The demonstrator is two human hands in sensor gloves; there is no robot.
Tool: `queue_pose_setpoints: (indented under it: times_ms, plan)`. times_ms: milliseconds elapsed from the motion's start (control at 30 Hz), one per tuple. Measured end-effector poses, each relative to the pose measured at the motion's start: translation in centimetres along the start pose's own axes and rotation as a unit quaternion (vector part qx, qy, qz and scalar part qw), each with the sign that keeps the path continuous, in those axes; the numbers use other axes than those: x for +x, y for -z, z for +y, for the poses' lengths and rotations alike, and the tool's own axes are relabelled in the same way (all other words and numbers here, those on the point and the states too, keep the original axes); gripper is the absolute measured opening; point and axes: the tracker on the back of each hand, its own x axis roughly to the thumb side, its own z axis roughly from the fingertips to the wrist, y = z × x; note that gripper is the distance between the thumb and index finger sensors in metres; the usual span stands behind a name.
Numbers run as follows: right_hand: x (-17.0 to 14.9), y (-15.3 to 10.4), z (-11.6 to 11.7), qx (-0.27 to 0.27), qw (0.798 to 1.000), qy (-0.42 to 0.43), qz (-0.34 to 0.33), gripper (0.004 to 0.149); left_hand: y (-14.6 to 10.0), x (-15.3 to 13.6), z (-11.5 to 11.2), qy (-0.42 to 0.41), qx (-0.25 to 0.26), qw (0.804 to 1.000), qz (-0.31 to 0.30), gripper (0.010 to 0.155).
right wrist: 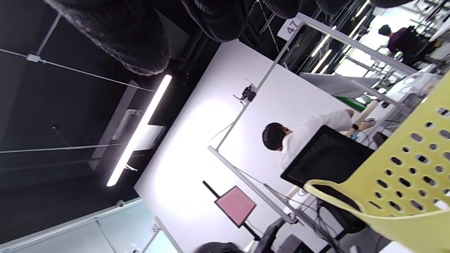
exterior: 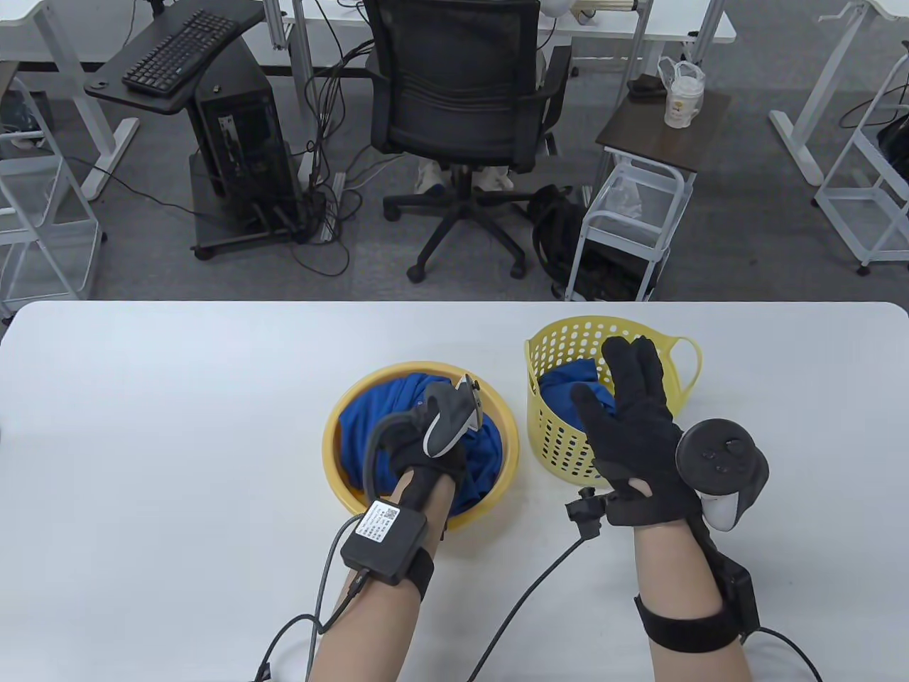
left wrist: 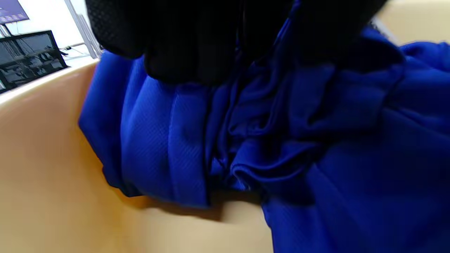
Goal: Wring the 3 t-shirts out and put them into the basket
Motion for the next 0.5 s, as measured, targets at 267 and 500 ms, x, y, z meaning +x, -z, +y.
queue_pose_setpoints:
  times_ms: [267,500]
  plan:
    - [1.3,-0.7,-1.8,-0.007,0.999,0.041,-0.023,0.075,-1.4,-7.4,5.7,-0.314,0.006,0.948,-0.055,0.042]
    - [0.9,-0.8,-1.7,0.0,0.999,0.029,-0.019,0.081,-7.3,-16.5,11.9,-0.629,0.064,0.738,-0.236,0.043]
